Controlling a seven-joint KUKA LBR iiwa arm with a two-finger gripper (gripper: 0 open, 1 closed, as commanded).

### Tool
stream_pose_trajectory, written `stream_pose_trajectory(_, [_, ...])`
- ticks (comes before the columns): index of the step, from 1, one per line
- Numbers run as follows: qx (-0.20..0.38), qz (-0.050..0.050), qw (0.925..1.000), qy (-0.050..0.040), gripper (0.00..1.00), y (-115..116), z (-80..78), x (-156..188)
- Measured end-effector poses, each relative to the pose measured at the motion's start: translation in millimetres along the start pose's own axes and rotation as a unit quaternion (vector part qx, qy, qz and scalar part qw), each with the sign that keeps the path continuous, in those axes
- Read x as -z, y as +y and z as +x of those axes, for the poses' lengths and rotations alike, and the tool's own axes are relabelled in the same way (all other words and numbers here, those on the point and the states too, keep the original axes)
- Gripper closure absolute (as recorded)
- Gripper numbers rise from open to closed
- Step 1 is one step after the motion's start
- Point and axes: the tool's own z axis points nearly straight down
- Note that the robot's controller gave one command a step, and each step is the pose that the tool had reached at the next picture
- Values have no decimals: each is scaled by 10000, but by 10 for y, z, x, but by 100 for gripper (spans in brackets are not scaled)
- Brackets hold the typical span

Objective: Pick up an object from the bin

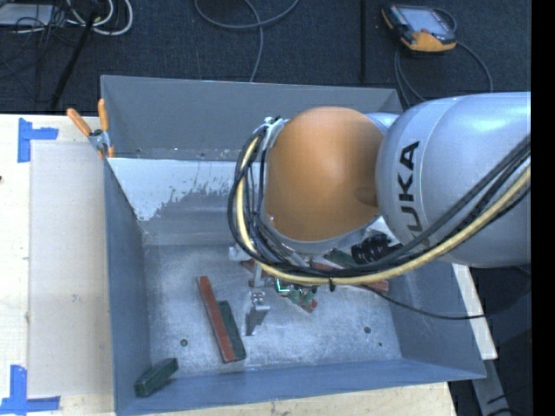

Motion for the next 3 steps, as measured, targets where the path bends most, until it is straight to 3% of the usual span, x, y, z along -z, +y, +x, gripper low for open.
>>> stream_pose_trajectory(1, [-18, -7, 10000, -36, 0, -9, -17, 35])
stream_pose_trajectory(2, [372, -7, 9993, -64, 0, 16, -40, -259])
stream_pose_trajectory(3, [731, -6, 9973, -62, 0, 79, -69, -834])
